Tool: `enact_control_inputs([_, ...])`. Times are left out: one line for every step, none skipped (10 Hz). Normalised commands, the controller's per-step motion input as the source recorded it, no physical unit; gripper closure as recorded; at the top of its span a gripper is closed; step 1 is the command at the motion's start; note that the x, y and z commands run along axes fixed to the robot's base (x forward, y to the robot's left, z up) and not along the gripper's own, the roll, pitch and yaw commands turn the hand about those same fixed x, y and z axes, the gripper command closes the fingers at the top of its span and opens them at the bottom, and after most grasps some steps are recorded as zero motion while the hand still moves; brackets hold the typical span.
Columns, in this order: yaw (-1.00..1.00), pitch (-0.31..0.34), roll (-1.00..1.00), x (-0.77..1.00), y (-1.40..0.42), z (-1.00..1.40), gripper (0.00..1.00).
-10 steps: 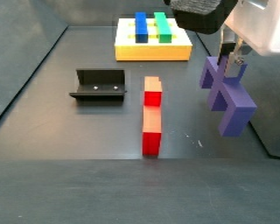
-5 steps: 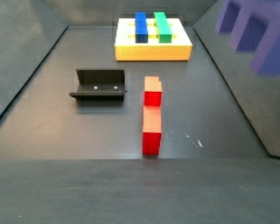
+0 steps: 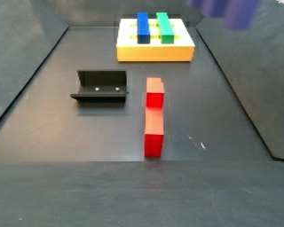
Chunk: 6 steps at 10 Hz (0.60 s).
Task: Pick up the purple object. Move up. Move to above the board. Insert the purple object.
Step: Move to above the board.
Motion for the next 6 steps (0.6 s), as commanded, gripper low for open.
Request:
enact_control_inputs([1.00,0.031,0.00,0.44,-1.40,0.16,1.00])
enact_control_inputs([1.00,0.039,0.00,0.45,-1.40,0.16,1.00])
enact_control_inputs([1.00,0.050,-0.01,0.47,-1.40,0.17,1.00])
enact_control_inputs([1.00,0.059,0.00,0.48,-1.40,0.17,1.00])
enact_control_inputs([1.00,0.066,0.00,0.49,-1.40,0.18,1.00])
enact_control_inputs([1.00,0.080,0.00,0.51,-1.40,0.19,1.00])
